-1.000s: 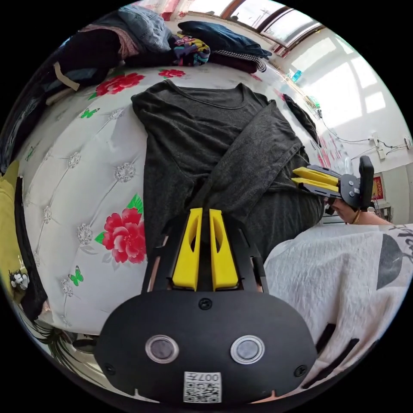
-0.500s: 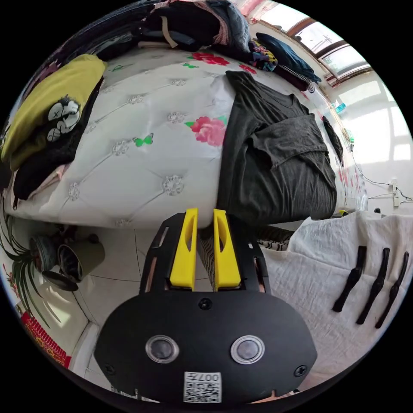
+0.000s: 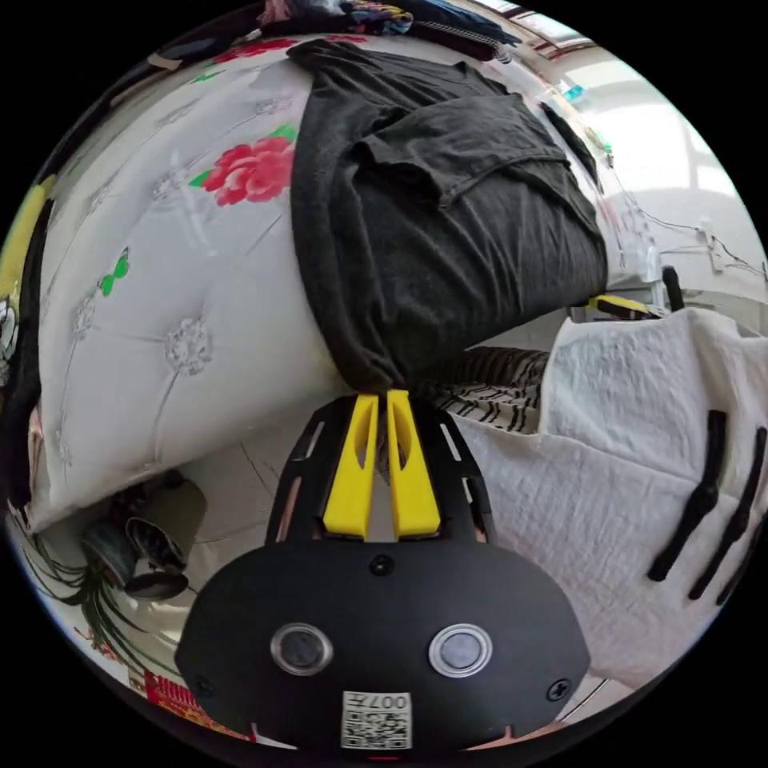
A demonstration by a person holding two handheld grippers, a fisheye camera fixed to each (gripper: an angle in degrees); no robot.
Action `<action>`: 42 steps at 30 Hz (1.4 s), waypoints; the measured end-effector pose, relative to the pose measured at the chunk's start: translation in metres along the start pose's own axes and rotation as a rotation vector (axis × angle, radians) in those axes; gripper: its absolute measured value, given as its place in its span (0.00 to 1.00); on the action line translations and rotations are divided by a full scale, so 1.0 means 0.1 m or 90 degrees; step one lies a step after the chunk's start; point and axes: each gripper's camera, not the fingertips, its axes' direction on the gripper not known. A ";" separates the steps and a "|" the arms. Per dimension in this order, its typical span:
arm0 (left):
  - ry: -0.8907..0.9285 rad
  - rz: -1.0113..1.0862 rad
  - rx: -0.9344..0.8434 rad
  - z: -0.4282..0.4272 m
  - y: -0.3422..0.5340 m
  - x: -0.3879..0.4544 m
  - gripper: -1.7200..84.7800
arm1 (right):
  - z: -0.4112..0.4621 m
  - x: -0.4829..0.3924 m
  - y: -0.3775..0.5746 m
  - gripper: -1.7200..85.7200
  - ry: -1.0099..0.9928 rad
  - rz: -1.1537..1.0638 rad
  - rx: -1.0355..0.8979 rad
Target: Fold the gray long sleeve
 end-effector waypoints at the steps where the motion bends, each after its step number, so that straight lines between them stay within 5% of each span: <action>1: 0.019 0.012 0.013 -0.07 -0.01 0.01 0.02 | -0.05 0.01 0.00 0.03 -0.009 -0.007 0.003; 10: 0.116 -0.062 0.207 -0.90 -0.50 -0.48 0.03 | -1.37 0.56 -0.06 0.03 -0.158 0.065 0.331; 24: 0.118 -0.100 0.128 -0.66 -0.03 -0.45 0.13 | 0.09 0.86 0.49 0.10 -0.115 0.077 0.019; 30: 0.055 -0.086 0.075 -0.64 -0.33 -0.33 0.06 | 0.15 0.76 0.27 0.04 -0.110 0.004 -0.019; 42: 0.119 -0.090 0.192 -1.11 0.15 -0.56 0.01 | -1.12 1.23 0.50 0.02 -0.287 0.011 0.252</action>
